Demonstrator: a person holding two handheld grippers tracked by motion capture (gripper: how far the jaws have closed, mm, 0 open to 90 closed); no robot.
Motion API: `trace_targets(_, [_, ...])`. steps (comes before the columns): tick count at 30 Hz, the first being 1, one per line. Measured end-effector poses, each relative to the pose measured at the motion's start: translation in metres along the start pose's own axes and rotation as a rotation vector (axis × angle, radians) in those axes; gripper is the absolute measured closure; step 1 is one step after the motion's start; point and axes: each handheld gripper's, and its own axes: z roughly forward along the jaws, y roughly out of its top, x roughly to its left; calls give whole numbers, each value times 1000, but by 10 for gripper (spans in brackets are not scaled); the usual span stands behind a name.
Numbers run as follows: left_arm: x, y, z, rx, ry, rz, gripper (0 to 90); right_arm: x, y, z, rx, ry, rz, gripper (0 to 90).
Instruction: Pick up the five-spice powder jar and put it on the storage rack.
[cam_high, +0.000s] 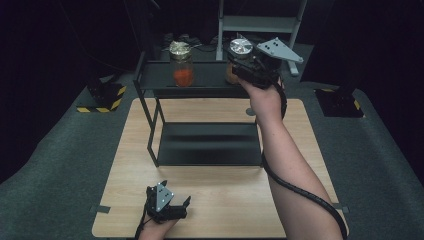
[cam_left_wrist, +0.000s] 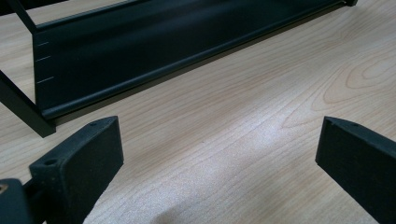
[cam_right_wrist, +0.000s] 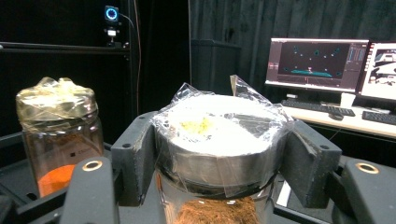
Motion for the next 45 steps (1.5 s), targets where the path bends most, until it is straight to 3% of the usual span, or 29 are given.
trace_targets(35, [2,-1,0,-5,-7,-5,11,-5,-8,12,15,-1,34,326])
trace_targets(41, [2,-1,0,-3,-7,-3,11,0,-4,11,21,-21,46,63])
trace_targets(45, [1,-1,0,-4,-6,-2,11,1,-5,7,7,-15,46,0])
